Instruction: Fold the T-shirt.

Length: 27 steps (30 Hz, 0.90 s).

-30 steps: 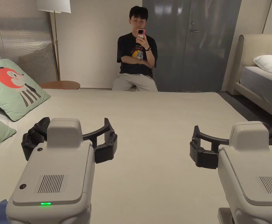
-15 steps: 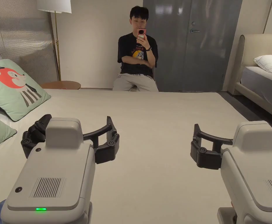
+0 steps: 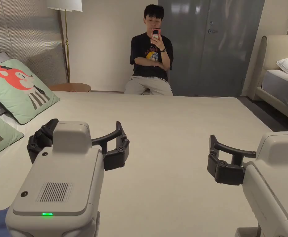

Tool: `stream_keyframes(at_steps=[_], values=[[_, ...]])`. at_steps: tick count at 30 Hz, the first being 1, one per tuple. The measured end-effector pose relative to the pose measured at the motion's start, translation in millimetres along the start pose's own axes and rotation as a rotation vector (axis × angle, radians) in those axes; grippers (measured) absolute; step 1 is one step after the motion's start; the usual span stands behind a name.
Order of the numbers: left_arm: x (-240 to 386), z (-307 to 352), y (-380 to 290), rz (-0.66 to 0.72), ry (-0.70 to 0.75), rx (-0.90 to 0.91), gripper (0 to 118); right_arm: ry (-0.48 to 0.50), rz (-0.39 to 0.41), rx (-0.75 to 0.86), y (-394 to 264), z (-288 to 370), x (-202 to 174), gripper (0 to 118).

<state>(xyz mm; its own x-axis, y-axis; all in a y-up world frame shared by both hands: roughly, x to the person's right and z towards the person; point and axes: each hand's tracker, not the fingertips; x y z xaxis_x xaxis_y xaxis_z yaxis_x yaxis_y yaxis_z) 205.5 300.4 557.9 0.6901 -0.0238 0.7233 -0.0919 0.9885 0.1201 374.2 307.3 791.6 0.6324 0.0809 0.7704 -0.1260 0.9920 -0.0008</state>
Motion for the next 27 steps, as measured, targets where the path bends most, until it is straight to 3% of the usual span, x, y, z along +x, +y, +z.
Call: stream_keyframes(at_steps=[11,17,27], values=[[4,0,-1,-0.01,-0.012,-0.009,110,-0.121,-0.039,-0.067,12,2,-9,118],[5,0,-2,-0.01,-0.018,-0.013,110,-0.193,-0.006,-0.081,16,1,-15,118],[5,2,-1,-0.01,-0.021,-0.011,110,-0.209,-0.033,-0.092,19,-3,-10,118]])
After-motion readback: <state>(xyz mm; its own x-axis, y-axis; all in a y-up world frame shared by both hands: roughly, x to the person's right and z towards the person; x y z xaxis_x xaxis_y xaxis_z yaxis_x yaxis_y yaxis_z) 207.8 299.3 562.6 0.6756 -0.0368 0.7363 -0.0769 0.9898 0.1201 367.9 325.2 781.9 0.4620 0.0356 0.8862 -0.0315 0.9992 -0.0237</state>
